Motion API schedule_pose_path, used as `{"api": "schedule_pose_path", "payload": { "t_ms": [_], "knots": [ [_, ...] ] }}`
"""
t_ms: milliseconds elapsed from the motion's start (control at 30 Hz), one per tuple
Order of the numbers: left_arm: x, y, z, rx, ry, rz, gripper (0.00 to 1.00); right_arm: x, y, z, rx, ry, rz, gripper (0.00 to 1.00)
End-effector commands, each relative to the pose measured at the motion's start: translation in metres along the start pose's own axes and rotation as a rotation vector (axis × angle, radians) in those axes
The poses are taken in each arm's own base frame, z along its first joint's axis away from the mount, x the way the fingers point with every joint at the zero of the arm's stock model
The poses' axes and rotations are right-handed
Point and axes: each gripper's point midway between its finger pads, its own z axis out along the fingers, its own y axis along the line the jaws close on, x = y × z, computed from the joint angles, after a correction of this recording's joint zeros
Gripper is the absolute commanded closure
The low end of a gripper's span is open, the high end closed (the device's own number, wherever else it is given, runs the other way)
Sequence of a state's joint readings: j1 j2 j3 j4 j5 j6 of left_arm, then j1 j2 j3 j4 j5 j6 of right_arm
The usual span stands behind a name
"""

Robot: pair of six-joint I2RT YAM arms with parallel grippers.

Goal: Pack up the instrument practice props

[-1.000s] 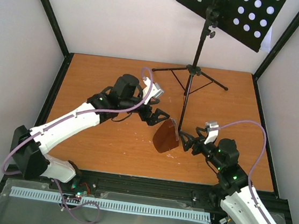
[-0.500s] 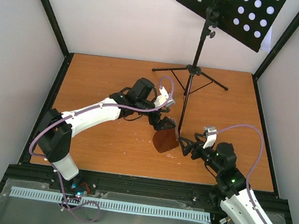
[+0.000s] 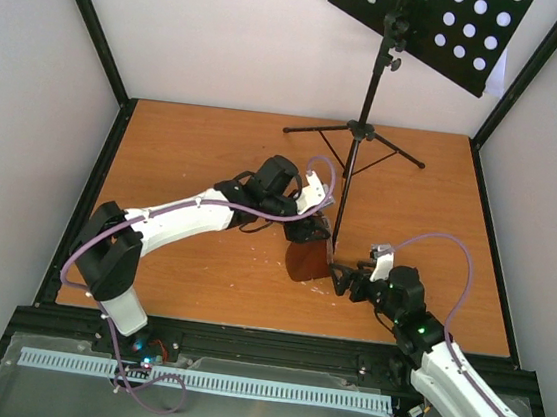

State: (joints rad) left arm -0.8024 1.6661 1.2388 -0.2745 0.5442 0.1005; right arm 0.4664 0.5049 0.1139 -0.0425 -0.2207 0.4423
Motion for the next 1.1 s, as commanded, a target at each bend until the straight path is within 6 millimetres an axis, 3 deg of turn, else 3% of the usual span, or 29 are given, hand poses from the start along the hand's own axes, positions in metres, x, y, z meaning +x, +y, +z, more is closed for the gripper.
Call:
{"api": "schedule_pose_path", "payload": {
  "t_ms": [0, 233, 667, 1067],
  "knots": [
    [0.008, 0.001, -0.003, -0.005, 0.032, -0.012, 0.54, 0.005, 0.001, 0.008, -0.008, 0.012, 0.008, 0.0],
    [0.003, 0.011, -0.019, 0.043, 0.008, -0.039, 0.6, 0.023, 0.014, 0.02, -0.017, 0.066, -0.075, 0.0],
    [0.01, 0.025, -0.021, 0.064, 0.029, -0.067, 0.64, 0.048, 0.021, 0.049, 0.122, 0.153, -0.273, 0.0],
    [0.01, 0.02, -0.02, 0.097, 0.028, -0.064, 0.64, 0.045, 0.018, 0.067, 0.24, 0.129, -0.39, 0.01]
  ]
}}
